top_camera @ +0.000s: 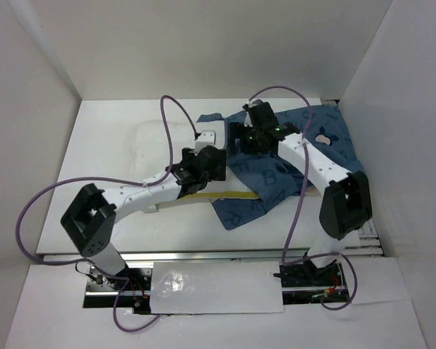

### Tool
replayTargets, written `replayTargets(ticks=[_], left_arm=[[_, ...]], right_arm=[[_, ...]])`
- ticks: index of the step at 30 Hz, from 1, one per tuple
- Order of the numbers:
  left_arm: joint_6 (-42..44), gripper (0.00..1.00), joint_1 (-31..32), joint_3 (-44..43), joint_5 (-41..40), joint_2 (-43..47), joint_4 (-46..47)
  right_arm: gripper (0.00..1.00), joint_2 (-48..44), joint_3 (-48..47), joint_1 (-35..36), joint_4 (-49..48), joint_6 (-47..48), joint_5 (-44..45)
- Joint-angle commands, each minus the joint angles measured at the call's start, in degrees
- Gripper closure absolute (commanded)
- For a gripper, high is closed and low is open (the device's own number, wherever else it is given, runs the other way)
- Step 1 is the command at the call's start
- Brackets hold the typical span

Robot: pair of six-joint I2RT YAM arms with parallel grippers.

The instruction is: Put the pillow into the pillowcase

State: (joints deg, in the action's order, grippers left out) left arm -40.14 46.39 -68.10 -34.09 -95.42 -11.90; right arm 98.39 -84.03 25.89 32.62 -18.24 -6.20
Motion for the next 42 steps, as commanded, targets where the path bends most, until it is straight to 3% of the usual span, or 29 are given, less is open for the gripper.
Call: replayTargets(ticks=[1, 3, 5, 9, 13, 15, 18, 24, 28, 32, 40, 42], left_arm=[[22.97, 0.00, 1.59, 4.10, 3.24, 5.32, 5.22], [32.20, 0.00, 2.12, 8.13, 4.37, 5.94, 7.05], [39.65, 0.00, 2.12, 10.25, 10.49, 5.94, 7.68], [48.29, 0.00, 2.12, 12.19, 17.39, 4.29, 10.13], [49.81, 0.00, 0.29, 9.13, 14.49, -2.48, 11.46], [48.06, 0.08, -1.99, 5.71, 17.71, -5.55, 7.26], [46.22, 1.00, -2.53, 1.22, 20.02, -8.82, 5.40], [37.25, 1.00, -4.20, 0.08, 16.33, -4.00, 7.17], [35.13, 1.00, -4.99, -1.07, 17.65, -0.30, 3.82], [33.99, 1.00, -4.99, -1.07, 20.01, 2.25, 3.03], [32.33, 1.00, -4.99, -5.20, 17.66, -1.26, -1.02], [31.53, 1.00, -4.99, -5.21, 17.65, -1.26, -1.02]], right_arm=[[0.01, -9.08, 4.64, -2.67, -1.07, -1.45, 2.15], [0.01, -13.46, 6.94, -3.74, -1.68, -2.85, 2.15], [0.01, -17.24, 10.00, -5.23, -0.47, -2.85, 2.68], [0.01, -22.96, 13.35, -6.91, 3.32, -2.85, 4.26], [0.01, -29.21, 19.86, -8.57, 7.01, -4.34, 3.21], [0.01, -31.32, 23.20, -8.58, 8.24, -4.87, 2.43], [0.06, -34.66, 27.33, -8.58, 10.09, -4.35, 1.63], [0.10, -35.64, 33.30, -5.77, 11.32, -4.43, 7.50], [0.13, -32.13, 34.55, -5.24, 5.45, -4.44, 9.71], [0.18, -28.61, 35.07, -3.92, -1.85, -3.65, 6.47], [0.21, -22.28, 31.47, 0.65, -6.69, -2.58, 11.19], [0.30, -21.67, 31.47, 0.65, -6.69, -3.90, 12.95]])
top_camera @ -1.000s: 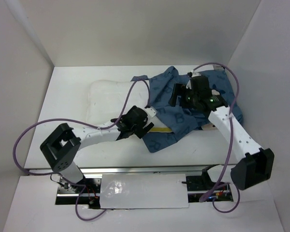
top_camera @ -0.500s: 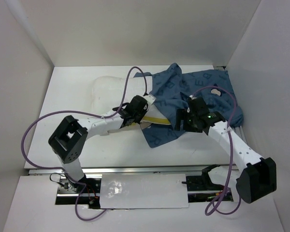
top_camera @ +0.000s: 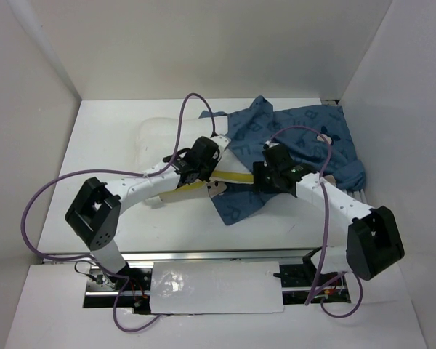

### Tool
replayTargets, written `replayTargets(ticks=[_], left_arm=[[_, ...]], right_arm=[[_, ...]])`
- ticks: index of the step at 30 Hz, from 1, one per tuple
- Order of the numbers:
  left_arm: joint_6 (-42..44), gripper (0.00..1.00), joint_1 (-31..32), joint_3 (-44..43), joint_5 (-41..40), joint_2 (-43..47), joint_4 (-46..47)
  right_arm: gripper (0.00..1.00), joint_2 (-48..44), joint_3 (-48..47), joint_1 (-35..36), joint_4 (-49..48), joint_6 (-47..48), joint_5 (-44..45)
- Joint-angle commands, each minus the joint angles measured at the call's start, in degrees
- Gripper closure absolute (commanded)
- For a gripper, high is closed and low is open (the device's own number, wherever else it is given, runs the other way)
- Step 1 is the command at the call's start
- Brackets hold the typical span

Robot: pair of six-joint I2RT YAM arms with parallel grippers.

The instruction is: Put the pillow into the pillowcase

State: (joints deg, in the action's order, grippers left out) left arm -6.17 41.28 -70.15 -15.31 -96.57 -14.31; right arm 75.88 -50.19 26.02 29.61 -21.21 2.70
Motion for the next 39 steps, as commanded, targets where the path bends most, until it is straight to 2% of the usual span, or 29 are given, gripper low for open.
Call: replayTargets(ticks=[1, 2, 3, 4, 5, 8, 11, 13, 17, 21, 23, 26, 30, 32, 35, 36, 38, 39], left_arm=[[-2.44, 1.00, 0.12, -3.15, -1.12, -0.10, 1.39], [-3.05, 1.00, 0.12, -2.54, -1.12, -0.10, 1.39], [-3.05, 1.00, 0.12, -2.54, -1.12, -0.10, 1.39], [-3.84, 1.00, 0.12, -2.54, -1.12, 0.50, 0.78], [-4.98, 1.00, 0.12, -3.06, -2.26, 0.51, 0.77], [-8.05, 1.00, 0.12, -6.74, -3.32, -1.33, -5.54], [-14.82, 1.00, 0.12, -14.12, -1.31, -5.45, -12.65], [-20.52, 1.00, 0.12, -20.01, -1.30, -9.04, -16.09], [-29.23, 1.00, 0.65, -25.73, -1.30, -12.14, -21.81], [-34.95, 1.00, 0.65, -24.16, 3.35, -11.62, -20.60], [-36.80, 1.00, 0.65, -21.97, 3.97, -10.22, -18.22], [-38.20, 1.00, -0.58, -18.90, 6.34, -7.41, -14.54], [-39.44, 1.00, -1.63, -16.95, 7.58, -4.86, -12.16], [-39.44, 1.00, -1.64, -16.95, 6.97, -4.85, -12.85], [-38.66, 1.00, -1.64, -15.82, 6.96, -4.32, -14.08], [-38.65, 1.00, -1.64, -15.11, 6.96, -3.71, -14.08], [-36.29, 1.00, -1.64, -12.05, 7.83, -3.09, -14.79], [-35.67, 0.90, -1.64, -10.90, 7.84, -1.79, -14.79]], right_arm=[[0.41, 0.85, -2.36, 1.04, -3.68, -1.81, 5.81], [0.65, 0.85, -2.36, 1.05, -3.68, -3.12, 9.39], [0.81, 0.85, -2.89, 1.05, -2.29, -3.83, 11.08], [0.95, 0.85, -2.89, 1.05, -2.27, -4.36, 12.40], [1.00, 0.85, -3.41, 1.05, -1.40, -4.36, 12.94], [1.00, 0.15, -4.74, 3.50, 0.37, -4.36, 11.72], [1.00, -0.38, -6.92, 7.37, 0.89, -0.51, 5.14], [1.00, 1.11, -8.07, 9.65, -2.16, 0.72, -0.22], [1.00, 5.77, -12.63, 16.06, -7.61, 3.37, -6.03], [1.00, 8.23, -14.23, 18.10, -16.40, 5.65, -14.10], [1.00, 7.19, -14.23, 19.24, -22.27, 8.02, -23.20], [1.00, 3.07, -10.46, 19.85, -29.83, 10.83, -32.54], [1.00, -0.11, -4.32, 21.17, -36.18, 13.82, -39.25], [1.00, -1.34, -3.68, 22.49, -37.16, 16.54, -38.22], [0.99, -0.82, -4.38, 23.81, -33.49, 17.17, -27.44], [0.87, 0.14, -5.08, 23.81, -30.86, 17.17, -25.66], [0.82, 1.46, -5.09, 23.81, -27.95, 17.78, -23.62], [0.78, 1.47, -5.09, 23.29, -25.24, 17.78, -22.83]])
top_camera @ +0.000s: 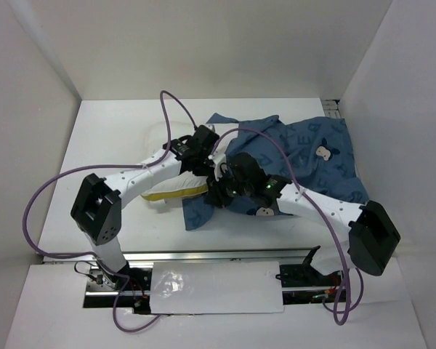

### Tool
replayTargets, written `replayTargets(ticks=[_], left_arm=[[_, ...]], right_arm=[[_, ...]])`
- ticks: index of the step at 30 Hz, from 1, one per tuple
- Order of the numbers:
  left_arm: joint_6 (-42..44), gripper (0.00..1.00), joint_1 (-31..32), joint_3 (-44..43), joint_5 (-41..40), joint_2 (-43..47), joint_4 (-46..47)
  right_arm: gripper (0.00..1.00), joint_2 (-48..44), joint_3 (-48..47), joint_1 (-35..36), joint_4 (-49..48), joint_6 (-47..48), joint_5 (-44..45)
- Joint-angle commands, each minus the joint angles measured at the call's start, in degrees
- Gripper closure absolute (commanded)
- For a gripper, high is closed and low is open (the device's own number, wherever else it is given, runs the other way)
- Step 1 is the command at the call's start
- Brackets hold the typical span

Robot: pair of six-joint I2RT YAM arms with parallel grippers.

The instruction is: Put the pillow into the pillowcase

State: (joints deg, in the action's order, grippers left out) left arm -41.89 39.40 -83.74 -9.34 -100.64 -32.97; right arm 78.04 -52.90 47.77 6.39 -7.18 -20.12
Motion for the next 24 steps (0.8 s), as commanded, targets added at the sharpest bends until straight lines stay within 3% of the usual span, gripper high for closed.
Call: replayTargets(ticks=[1, 3, 4, 5, 7, 10, 16, 20, 24], left_arm=[[0.05, 0.80, 0.24, 3.93, 1.87, 3.07, 2.92], [0.84, 0.61, 0.24, 8.15, 0.39, 5.18, 1.34], [0.84, 0.46, 0.24, 9.55, -0.49, 6.32, 0.72], [0.84, 0.37, 0.24, 10.87, -1.02, 9.03, 0.72], [0.84, 0.03, 0.24, 14.21, -1.55, 11.77, 0.01], [0.84, 0.00, -0.45, 15.72, -1.55, 16.43, -1.30], [2.34, 0.00, -5.63, 14.32, -3.93, 20.13, -3.24], [5.93, 0.00, -11.70, 9.05, -1.73, 13.49, -0.52], [10.68, 0.00, -13.91, 1.50, 0.55, 3.13, 3.61]], right_arm=[[0.64, -0.70, -2.38, 1.54, -0.78, 3.75, 0.69], [0.49, -2.09, -1.85, 1.54, 2.55, 3.75, 2.01], [0.42, -3.06, -0.98, 1.54, 3.35, 3.14, 3.06], [0.29, -4.11, -0.28, 1.54, 4.06, 1.92, 4.11], [0.21, -7.72, 0.25, 1.01, 6.26, 1.29, 8.33], [0.11, -10.28, -1.39, -0.82, 10.63, 0.15, 12.64], [0.08, -8.09, -7.20, -6.45, 15.67, -5.90, 27.75], [0.13, 2.35, -17.80, -14.35, 17.78, -9.43, 29.96], [0.21, 14.84, -29.58, -16.30, 18.92, -7.42, 32.15]])
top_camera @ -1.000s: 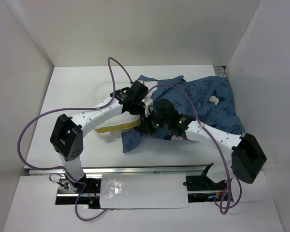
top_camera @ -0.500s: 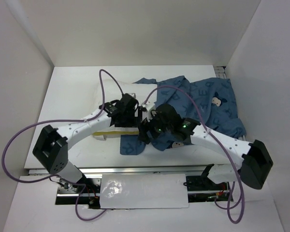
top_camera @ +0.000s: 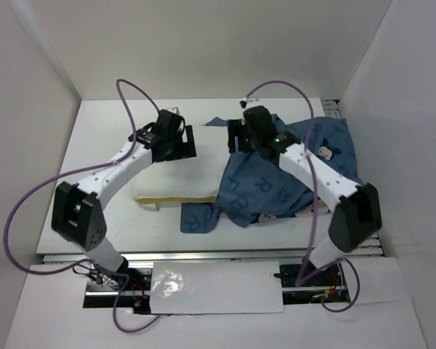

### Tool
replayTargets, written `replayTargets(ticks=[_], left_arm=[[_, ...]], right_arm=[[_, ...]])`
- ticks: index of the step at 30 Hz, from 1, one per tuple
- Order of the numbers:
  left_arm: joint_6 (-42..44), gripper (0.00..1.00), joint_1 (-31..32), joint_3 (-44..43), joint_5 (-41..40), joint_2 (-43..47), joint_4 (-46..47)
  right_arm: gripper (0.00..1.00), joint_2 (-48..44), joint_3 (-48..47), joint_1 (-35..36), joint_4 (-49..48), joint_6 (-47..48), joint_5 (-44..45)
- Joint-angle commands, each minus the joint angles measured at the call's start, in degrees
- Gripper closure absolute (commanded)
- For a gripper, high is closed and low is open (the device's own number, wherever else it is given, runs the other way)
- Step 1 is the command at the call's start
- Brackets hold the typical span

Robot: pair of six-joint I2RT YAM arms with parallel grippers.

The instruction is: Put the pillow into the pillowcase

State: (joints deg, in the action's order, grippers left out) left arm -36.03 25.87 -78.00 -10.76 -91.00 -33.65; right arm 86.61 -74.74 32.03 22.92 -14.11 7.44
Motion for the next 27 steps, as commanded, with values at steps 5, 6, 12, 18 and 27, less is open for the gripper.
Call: replayTargets(ticks=[5, 6, 12, 18, 27], left_arm=[[8.16, 0.00, -2.66, -16.11, 4.88, -17.71, 4.29], [8.17, 0.00, -2.66, -16.92, 4.09, -18.94, 4.99], [10.54, 0.06, -2.14, -18.95, 5.49, -26.14, 8.59], [13.97, 0.80, -1.52, -18.34, 6.28, -28.53, 9.91], [18.97, 1.00, -2.05, -5.77, 11.46, -17.65, 23.88]], right_arm=[[0.28, 21.63, -21.39, -3.90, 7.57, 1.36, 6.96], [0.28, 23.24, -24.11, -4.60, 8.45, 1.36, 7.75], [0.42, 32.91, -29.49, -6.37, 7.76, 3.20, 12.25], [0.71, 38.81, -36.79, -7.60, 10.39, 4.00, 14.70], [1.00, 34.43, -37.41, -5.32, 8.56, 5.14, 9.18]])
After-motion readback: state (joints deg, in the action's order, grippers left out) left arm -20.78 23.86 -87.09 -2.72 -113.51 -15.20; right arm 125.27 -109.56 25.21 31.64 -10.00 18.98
